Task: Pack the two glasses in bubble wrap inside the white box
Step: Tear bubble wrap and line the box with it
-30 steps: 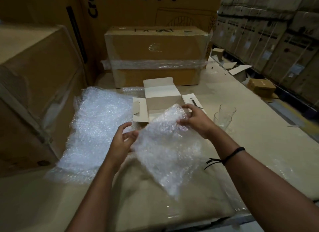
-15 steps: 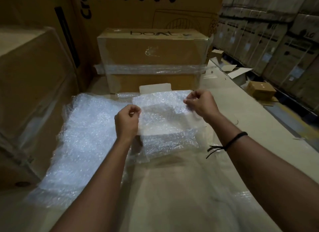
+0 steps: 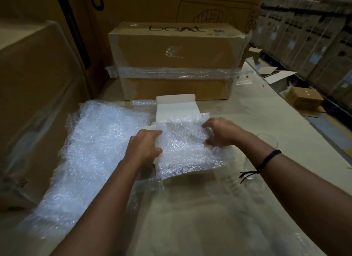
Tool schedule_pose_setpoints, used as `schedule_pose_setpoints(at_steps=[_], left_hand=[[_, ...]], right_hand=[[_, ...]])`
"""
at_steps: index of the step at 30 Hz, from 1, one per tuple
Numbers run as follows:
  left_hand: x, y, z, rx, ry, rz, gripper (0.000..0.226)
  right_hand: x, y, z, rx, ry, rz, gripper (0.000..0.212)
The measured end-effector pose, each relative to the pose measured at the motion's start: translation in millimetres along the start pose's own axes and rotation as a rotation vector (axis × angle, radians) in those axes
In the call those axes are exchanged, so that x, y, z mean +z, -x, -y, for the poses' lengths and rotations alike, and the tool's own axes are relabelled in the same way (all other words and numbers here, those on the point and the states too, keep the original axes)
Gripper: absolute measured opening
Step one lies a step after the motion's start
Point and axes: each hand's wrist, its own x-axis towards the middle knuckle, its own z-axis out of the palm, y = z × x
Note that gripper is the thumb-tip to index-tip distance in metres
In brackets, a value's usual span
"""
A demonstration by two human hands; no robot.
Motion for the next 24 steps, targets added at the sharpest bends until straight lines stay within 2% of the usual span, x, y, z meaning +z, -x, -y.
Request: schedule_pose_setpoints(at_steps=[5, 8, 11, 14, 16, 19, 22, 24], left_hand=[[-0.4, -2.5, 10.2, 0.075, 0.067, -0.112, 0.047], [-0.7, -13.0, 5.2, 0.102, -0.104, -0.205, 0.049], [1.3, -19.2, 4.1, 0.179, -0.303, -0.134, 0.045], [-0.4, -23.9, 6.5, 0.228, -0.383, -0.062, 0.038], [-4.1, -27.3, 6.7, 0.24, -0.416, -0.037, 0.036], [-8.2, -28.2, 6.5, 0.267, -0.469, -0.065, 0.035], [-9.8, -27.6, -0.6, 0.307, -0.454, -0.171, 0.035], [-10.0, -28.9, -7.6, 0.331, -0.475, -0.112, 0.038]], right_hand=[[-10.9, 1.3, 2.2, -0.029, 0.005, -0.026, 0.05], [-15.5, -1.9, 9.0, -0.041, -0.007, -0.041, 0.053], [-13.9, -1.2, 18.6, -0.058, 0.097, 0.03, 0.06], [-14.0, 3.5, 21.9, -0.071, 0.236, 0.082, 0.062], [-22.4, 8.6, 19.4, -0.083, 0.248, -0.024, 0.058], [-33.0, 11.2, 18.1, -0.211, 0.258, -0.218, 0.048], [-27.3, 3.9, 21.5, -0.309, 0.354, -0.111, 0.05], [-17.1, -5.7, 25.1, -0.32, 0.428, -0.021, 0.056]])
